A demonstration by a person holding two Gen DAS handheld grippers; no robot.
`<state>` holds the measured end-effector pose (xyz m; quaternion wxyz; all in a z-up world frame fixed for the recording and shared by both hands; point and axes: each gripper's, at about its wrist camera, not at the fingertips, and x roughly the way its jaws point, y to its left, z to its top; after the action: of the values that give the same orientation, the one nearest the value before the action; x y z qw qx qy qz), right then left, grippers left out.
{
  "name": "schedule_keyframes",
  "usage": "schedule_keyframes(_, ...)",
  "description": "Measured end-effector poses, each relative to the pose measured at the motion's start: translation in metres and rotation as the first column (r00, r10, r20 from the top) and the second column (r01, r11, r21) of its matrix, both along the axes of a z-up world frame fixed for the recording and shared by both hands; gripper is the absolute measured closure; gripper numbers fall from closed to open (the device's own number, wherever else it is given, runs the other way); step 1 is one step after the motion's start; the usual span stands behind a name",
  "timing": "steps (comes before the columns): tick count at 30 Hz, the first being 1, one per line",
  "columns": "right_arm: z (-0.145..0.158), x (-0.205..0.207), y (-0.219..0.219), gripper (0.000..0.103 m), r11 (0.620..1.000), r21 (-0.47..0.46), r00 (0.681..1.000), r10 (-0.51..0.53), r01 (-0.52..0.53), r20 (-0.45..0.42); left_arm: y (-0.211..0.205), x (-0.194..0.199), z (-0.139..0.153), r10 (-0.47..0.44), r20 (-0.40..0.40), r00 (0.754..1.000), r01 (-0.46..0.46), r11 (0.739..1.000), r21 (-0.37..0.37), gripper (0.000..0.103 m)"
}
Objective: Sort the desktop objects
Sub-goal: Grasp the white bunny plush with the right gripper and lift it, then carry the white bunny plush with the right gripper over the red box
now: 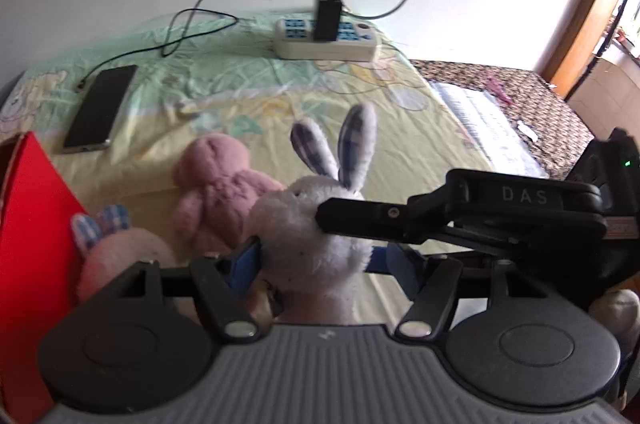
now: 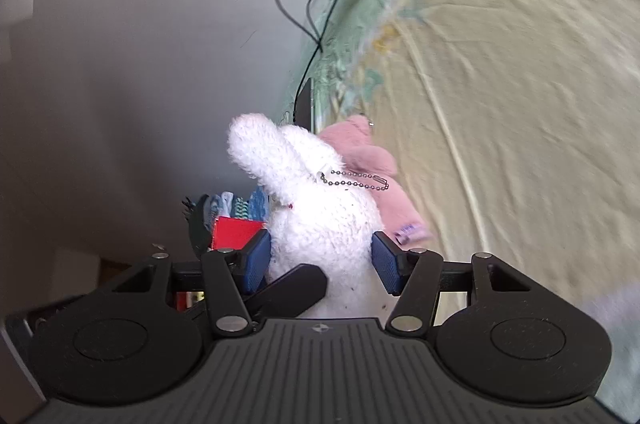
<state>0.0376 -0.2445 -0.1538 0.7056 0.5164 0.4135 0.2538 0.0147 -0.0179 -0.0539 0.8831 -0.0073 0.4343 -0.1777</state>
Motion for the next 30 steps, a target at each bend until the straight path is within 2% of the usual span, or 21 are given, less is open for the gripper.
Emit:
schedule_keyframes(4, -0.013, -0.014, -0.029, 0.046, 0.996, 0.065, 0.997, -0.052, 0.056, -0.064, -0.023, -0.012, 0.003, -0.098, -0.02, 0.995, 0.097, 0.994, -0.053, 0.032)
schedule_keyframes(6, -0.015, -0.019, -0.038, 0.045, 0.996, 0.047, 0.995, -0.07, 0.074, -0.073, -0.036, -0.014, -0.004, -0.145, -0.052, 0.988, 0.142, 0.988, -0.066, 0.035)
schedule_keyframes(8, -0.017, -0.022, -0.044, 0.045, 0.996, 0.008, 0.993, -0.091, 0.092, -0.079, -0.048, -0.016, -0.014, -0.173, -0.078, 0.982, 0.17, 0.985, -0.039, 0.04)
schedule_keyframes(10, -0.015, -0.025, -0.049, 0.045, 0.994, -0.015, 0.992, -0.107, 0.106, -0.06, -0.05, -0.018, -0.015, -0.188, -0.078, 0.979, 0.185, 0.982, -0.039, 0.04)
schedule_keyframes(14, -0.015, -0.024, -0.057, 0.043, 0.992, -0.017, 0.991, -0.128, 0.127, -0.03, -0.04, -0.015, -0.009, -0.147, -0.039, 0.988, 0.146, 0.989, -0.029, 0.036)
schedule_keyframes(18, -0.021, -0.017, -0.058, 0.043, 0.991, -0.024, 0.991, -0.131, 0.13, -0.038, -0.032, 0.009, -0.022, -0.095, -0.075, 0.993, 0.093, 0.995, -0.028, 0.036)
schedule_keyframes(22, -0.026, -0.009, -0.046, 0.043, 0.994, -0.023, 0.994, -0.104, 0.103, -0.044, -0.038, 0.026, -0.037, -0.078, -0.075, 0.994, 0.08, 0.996, 0.03, 0.036)
schedule_keyframes(30, -0.024, -0.008, -0.035, 0.046, 0.997, -0.043, 0.997, -0.06, 0.057, -0.056, -0.038, 0.023, -0.04, -0.072, -0.093, 0.993, 0.074, 0.997, 0.013, 0.036)
